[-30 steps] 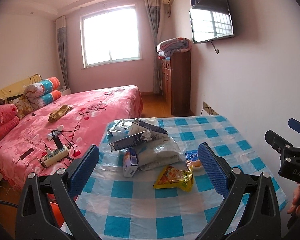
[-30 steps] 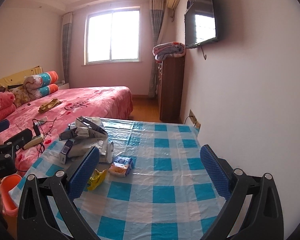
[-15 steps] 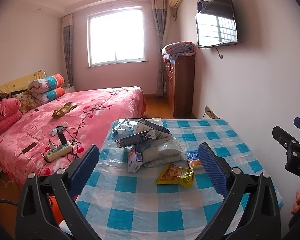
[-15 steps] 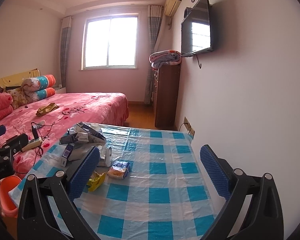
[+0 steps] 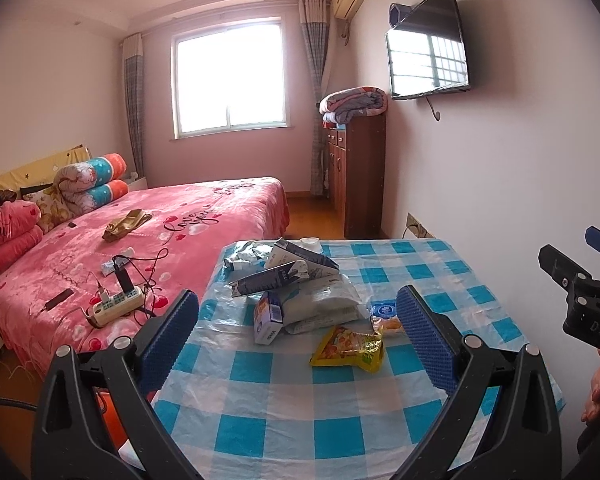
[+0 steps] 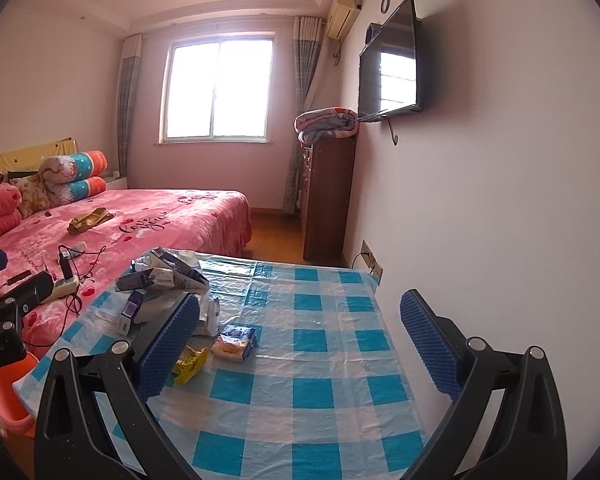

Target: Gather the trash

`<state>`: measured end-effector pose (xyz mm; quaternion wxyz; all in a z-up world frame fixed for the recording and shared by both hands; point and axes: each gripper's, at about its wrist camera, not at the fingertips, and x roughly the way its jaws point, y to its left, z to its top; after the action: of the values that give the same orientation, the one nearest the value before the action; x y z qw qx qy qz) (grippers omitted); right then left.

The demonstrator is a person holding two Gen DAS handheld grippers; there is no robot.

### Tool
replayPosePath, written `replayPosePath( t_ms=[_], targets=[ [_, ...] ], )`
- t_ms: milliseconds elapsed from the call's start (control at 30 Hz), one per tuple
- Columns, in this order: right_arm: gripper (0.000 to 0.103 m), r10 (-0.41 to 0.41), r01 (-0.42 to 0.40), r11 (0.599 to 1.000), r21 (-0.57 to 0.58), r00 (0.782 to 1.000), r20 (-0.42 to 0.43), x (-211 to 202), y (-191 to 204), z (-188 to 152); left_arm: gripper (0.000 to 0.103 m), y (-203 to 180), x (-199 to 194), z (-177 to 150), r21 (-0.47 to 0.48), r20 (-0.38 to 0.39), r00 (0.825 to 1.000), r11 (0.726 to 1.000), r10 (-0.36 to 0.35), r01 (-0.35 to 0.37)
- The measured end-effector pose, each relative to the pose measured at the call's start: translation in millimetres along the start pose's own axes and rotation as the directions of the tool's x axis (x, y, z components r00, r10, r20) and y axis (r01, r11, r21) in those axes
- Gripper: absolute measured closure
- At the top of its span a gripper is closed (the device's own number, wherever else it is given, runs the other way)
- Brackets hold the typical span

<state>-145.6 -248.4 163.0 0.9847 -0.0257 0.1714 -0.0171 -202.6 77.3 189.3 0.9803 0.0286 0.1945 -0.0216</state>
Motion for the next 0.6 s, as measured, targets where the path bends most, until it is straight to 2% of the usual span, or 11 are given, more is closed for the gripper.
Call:
replayPosePath(
  t_ms=[333,500,600],
  targets=[
    [0.004,-0.007,0.007,1.000,-0.019,1.000,-0.003,4.2,4.5,-3.7,0.003,4.6,4.2,-5.0,-0.016,-0.023,1.000,1.000,0.006,-0.007],
    [0.004,0.018,-0.018,1.000,-0.024,1.000,-0.023,11.7,5.4,-8.7,0.003,12.6,10.6,-11.3,-0.031,-0.045,0.999,1.000,0.003,-0.004],
    [0.004,0.053,-0.053,0.999,0.011,0.997,-0.052,20.1,-0.8,-14.1,0.003,18.8,17.9,-16.3,-0.028,-0.067,0.998,1.000,0.006,-0.008]
  ],
)
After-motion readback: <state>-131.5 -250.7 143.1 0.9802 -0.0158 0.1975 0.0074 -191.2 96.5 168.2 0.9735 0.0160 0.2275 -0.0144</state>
